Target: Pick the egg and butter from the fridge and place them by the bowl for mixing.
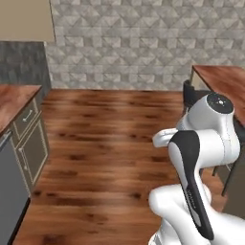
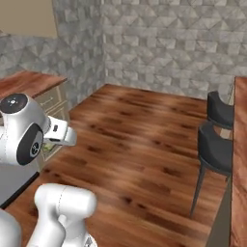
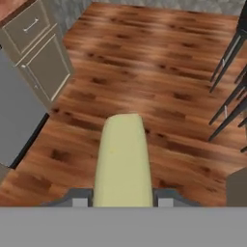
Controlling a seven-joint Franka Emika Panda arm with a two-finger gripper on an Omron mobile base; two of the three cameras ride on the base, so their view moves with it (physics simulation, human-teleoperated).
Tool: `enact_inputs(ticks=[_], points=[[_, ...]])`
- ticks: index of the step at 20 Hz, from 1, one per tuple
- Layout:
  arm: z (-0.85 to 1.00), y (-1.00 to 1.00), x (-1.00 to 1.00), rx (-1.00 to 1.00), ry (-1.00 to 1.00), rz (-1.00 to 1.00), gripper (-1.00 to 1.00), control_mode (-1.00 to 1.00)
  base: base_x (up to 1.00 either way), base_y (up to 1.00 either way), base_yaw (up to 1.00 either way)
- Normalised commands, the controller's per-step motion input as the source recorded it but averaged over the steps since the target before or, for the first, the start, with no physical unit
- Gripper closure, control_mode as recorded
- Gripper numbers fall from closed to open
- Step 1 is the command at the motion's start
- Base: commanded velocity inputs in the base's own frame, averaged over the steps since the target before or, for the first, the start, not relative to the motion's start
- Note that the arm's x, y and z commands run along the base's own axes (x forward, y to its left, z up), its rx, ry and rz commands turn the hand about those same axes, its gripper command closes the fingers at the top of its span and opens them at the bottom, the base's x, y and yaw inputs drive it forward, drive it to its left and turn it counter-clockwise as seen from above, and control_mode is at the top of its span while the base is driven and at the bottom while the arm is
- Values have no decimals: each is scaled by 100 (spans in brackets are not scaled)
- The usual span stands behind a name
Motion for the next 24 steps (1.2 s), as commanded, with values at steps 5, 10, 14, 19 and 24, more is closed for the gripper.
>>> enact_inputs(ticks=[5,10,14,19,24], points=[[0,0,0,0,0,0,100,100,100,-57,-5],[0,0,0,0,0,0,100,100,99,-12,51],[0,0,0,0,0,0,100,100,80,-3,85],[0,0,0,0,0,0,100,100,69,-4,89],[0,0,0,0,0,0,100,100,70,-3,88]])
